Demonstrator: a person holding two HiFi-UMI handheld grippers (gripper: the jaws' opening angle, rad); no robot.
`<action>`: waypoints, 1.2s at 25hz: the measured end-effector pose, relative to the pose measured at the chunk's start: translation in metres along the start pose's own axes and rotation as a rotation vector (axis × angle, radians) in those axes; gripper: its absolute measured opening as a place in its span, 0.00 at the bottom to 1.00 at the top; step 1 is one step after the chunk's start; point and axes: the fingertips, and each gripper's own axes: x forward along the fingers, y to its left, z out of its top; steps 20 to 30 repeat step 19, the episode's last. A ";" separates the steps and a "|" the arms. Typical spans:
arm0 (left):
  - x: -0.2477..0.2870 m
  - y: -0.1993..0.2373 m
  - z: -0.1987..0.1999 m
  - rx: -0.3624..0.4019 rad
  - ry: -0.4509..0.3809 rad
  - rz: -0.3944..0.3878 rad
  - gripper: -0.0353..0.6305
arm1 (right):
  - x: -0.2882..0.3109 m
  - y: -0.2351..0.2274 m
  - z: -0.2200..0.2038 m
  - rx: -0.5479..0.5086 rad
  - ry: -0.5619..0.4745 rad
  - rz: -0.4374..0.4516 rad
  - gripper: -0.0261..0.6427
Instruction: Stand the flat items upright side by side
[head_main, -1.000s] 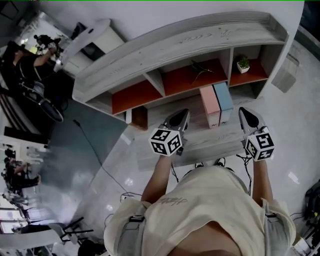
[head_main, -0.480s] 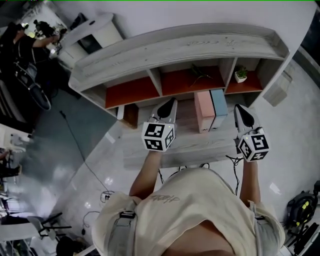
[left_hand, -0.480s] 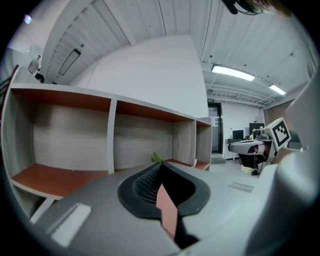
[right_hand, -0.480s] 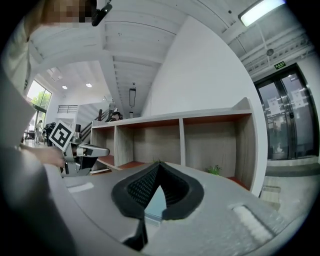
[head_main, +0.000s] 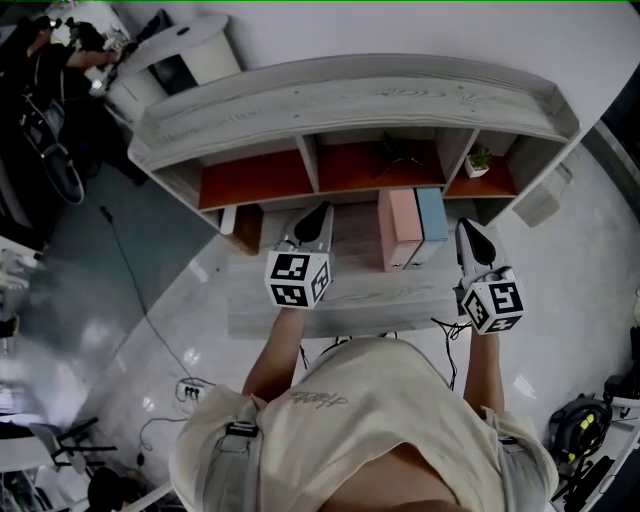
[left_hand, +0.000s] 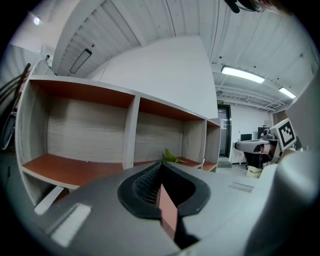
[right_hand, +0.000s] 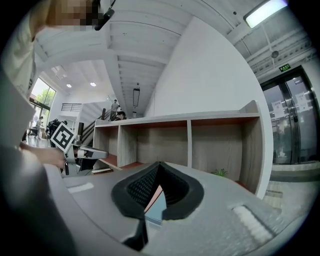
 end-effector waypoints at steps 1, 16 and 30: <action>0.000 0.002 -0.002 -0.005 0.005 0.000 0.07 | 0.002 0.002 0.000 -0.005 0.001 0.002 0.04; 0.020 -0.004 0.003 0.012 0.016 -0.068 0.07 | 0.009 0.001 -0.006 -0.016 0.030 -0.033 0.04; 0.020 -0.001 0.001 0.010 0.016 -0.070 0.07 | 0.011 0.004 -0.006 -0.023 0.032 -0.039 0.04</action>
